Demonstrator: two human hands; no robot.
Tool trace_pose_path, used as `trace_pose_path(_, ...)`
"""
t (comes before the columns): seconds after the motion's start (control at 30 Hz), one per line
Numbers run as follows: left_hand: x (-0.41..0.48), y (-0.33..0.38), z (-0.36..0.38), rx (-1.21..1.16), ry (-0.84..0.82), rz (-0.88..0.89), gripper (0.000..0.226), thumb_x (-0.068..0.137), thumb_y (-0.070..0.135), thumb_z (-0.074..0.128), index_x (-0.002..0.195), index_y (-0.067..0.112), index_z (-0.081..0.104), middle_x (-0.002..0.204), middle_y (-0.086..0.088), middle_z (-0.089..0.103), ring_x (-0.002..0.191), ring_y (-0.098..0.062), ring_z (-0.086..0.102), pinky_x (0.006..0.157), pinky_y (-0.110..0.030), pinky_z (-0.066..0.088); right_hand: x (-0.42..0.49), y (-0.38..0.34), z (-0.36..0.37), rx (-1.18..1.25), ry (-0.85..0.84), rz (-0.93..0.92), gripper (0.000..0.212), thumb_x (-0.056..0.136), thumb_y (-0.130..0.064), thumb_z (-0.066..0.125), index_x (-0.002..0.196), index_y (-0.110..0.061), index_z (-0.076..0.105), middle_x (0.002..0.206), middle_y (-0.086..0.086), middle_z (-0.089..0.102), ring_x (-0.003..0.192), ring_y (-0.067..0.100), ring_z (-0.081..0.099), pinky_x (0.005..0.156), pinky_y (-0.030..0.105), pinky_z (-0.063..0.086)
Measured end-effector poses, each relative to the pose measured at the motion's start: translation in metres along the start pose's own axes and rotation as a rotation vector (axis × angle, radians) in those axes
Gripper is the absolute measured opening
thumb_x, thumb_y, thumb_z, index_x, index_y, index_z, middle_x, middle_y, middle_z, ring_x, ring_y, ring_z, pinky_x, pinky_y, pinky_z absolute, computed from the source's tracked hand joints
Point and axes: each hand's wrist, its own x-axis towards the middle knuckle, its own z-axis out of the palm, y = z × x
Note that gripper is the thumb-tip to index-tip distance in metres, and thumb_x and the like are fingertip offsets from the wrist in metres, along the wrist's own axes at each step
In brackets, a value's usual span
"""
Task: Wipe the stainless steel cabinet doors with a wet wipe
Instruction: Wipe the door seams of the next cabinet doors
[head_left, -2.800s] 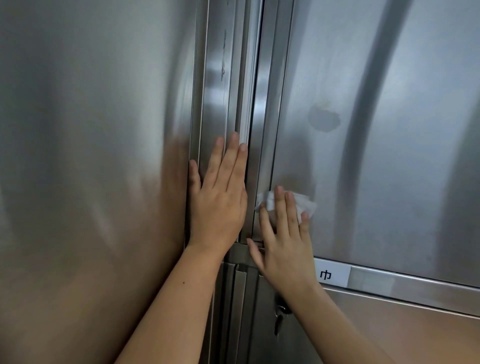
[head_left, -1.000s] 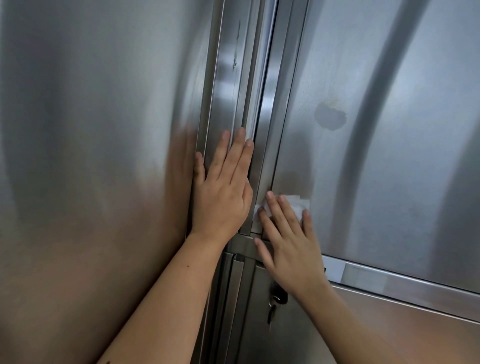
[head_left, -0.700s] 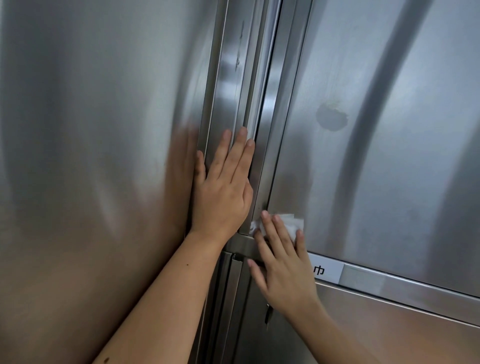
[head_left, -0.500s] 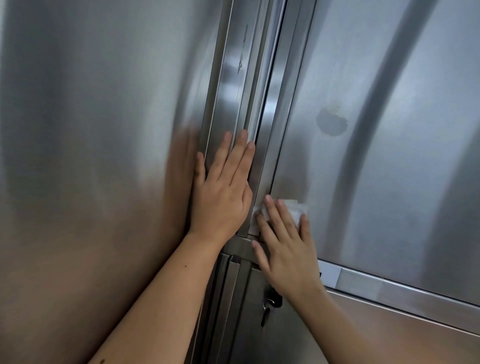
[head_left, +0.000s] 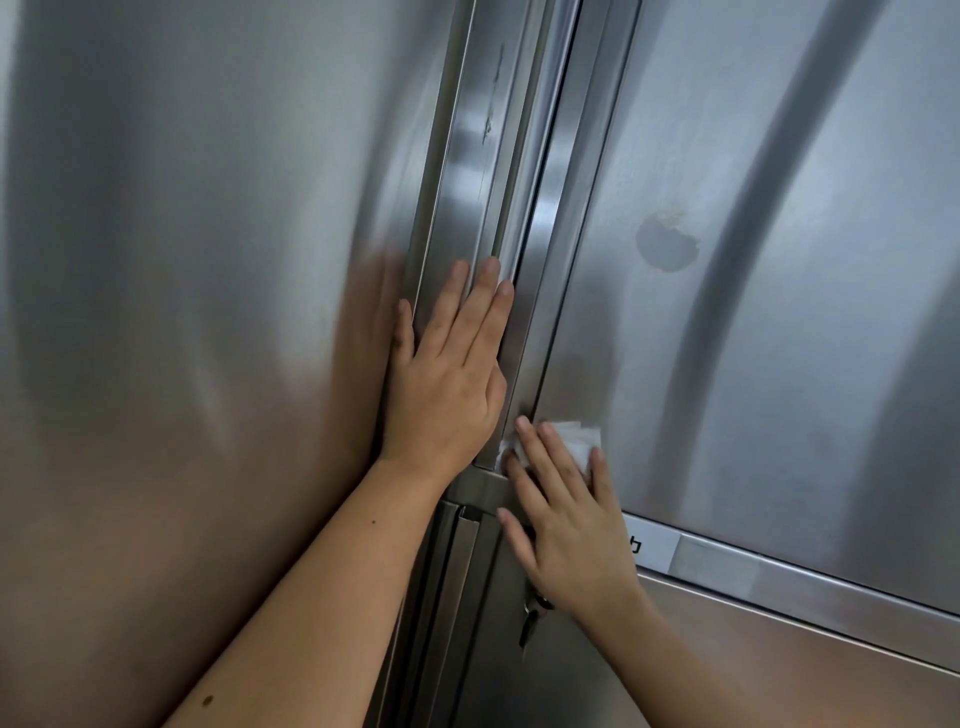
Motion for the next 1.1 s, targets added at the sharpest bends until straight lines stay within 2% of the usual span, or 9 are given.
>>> trace_pose_path(0.17, 0.000, 0.000, 0.000, 0.006, -0.003, -0.003, 0.055, 0.086, 0.013, 0.040, 0.141, 0.009, 0.038, 0.149, -0.007, 0.032, 0.138, -0.022, 0.017, 0.109, -0.051, 0.014, 0.018, 0.012, -0.006, -0.002, 0.048, 0.032, 0.056, 0.089, -0.042, 0.031, 0.131, -0.014, 0.053, 0.149, 0.009, 0.030, 0.137, 0.027, 0.028, 0.104, 0.057, 0.029)
trace_pose_path(0.33, 0.001, 0.001, -0.001, 0.019, 0.013, -0.002, 0.055, 0.084, 0.011, 0.042, 0.139, 0.008, 0.042, 0.146, -0.008, 0.037, 0.136, -0.025, 0.024, 0.107, -0.054, 0.020, -0.002, 0.000, 0.003, 0.018, 0.011, -0.009, 0.058, 0.088, -0.045, 0.031, 0.131, -0.013, 0.053, 0.149, 0.011, 0.031, 0.137, 0.029, 0.029, 0.106, 0.057, 0.029)
trace_pose_path(0.5, 0.002, 0.001, -0.003, 0.025, 0.008, -0.006, 0.054, 0.084, 0.010, 0.040, 0.138, 0.007, 0.043, 0.145, -0.009, 0.038, 0.135, -0.027, 0.024, 0.106, -0.057, 0.023, -0.007, 0.005, -0.001, 0.014, 0.030, -0.042, 0.056, 0.088, -0.042, 0.033, 0.131, -0.014, 0.054, 0.146, 0.010, 0.035, 0.134, 0.028, 0.035, 0.101, 0.057, 0.030)
trace_pose_path(0.63, 0.002, 0.002, -0.004, 0.041, 0.013, 0.000, 0.054, 0.083, 0.011, 0.039, 0.137, 0.006, 0.045, 0.144, -0.010, 0.040, 0.134, -0.029, 0.032, 0.103, -0.059, 0.026, -0.001, 0.019, -0.007, 0.036, 0.077, -0.006, 0.056, 0.088, -0.041, 0.032, 0.136, -0.015, 0.048, 0.146, 0.013, 0.034, 0.133, 0.032, 0.033, 0.100, 0.058, 0.030)
trace_pose_path(0.93, -0.001, 0.000, -0.003, 0.044, -0.003, 0.013, 0.054, 0.084, 0.011, 0.037, 0.138, 0.007, 0.043, 0.146, -0.009, 0.038, 0.137, -0.022, 0.023, 0.107, -0.054, 0.021, 0.016, 0.034, -0.019, 0.093, 0.138, 0.038, 0.058, 0.087, -0.039, 0.031, 0.136, -0.012, 0.046, 0.146, 0.015, 0.035, 0.133, 0.035, 0.031, 0.100, 0.060, 0.027)
trace_pose_path(1.1, -0.002, 0.000, -0.004, 0.007, -0.039, -0.002, 0.056, 0.084, 0.013, 0.037, 0.139, 0.007, 0.039, 0.147, -0.010, 0.034, 0.138, -0.022, 0.022, 0.107, -0.057, 0.020, 0.036, 0.042, -0.028, 0.099, 0.141, 0.040, 0.059, 0.088, -0.041, 0.030, 0.138, -0.013, 0.044, 0.147, 0.016, 0.033, 0.135, 0.034, 0.028, 0.102, 0.058, 0.028)
